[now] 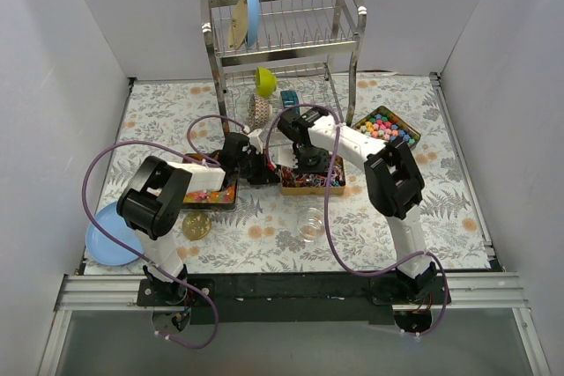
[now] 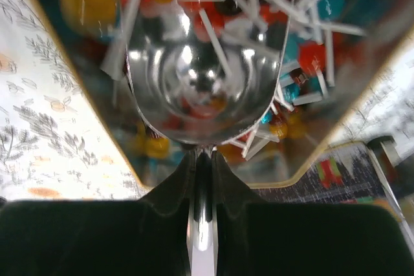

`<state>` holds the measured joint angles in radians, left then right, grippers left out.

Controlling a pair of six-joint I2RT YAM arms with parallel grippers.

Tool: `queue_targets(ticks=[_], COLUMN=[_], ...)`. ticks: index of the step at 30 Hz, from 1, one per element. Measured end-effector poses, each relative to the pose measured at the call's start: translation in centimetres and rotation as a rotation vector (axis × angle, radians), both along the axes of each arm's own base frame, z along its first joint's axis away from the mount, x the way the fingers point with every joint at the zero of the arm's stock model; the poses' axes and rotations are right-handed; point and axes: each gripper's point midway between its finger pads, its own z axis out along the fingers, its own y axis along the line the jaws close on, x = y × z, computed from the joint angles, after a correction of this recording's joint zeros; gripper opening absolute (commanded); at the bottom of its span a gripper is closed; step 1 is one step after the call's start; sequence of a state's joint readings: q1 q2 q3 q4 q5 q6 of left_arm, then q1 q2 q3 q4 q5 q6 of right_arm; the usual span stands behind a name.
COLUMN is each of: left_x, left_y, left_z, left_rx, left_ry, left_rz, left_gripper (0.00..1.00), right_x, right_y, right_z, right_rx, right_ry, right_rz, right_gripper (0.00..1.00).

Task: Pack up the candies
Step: Scoop the fake candies from the storage box.

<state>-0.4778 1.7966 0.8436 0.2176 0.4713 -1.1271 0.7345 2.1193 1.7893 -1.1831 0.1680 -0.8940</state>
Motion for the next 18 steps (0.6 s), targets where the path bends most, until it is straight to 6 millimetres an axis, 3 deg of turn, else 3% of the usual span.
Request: queue_targets(ticks=[7, 18], left_x=[-0.1, -0.3], left_y=[0.6, 1.9], left_z=[-0.6, -0.3], left_rx=[0.028, 0.054], left_ry=[0.011, 0.035], left_rz=[0.004, -0.033], left_gripper=[0.00, 0.00], right_x=[-1.5, -2.3], right_y=[-1.0, 0.3], right_z=[-3.5, -3.5], right_rx=[0.018, 0.259], right_ry=[0.042, 0.046], right_rz=[-0.012, -0.027], right_gripper=[0.01, 0.01])
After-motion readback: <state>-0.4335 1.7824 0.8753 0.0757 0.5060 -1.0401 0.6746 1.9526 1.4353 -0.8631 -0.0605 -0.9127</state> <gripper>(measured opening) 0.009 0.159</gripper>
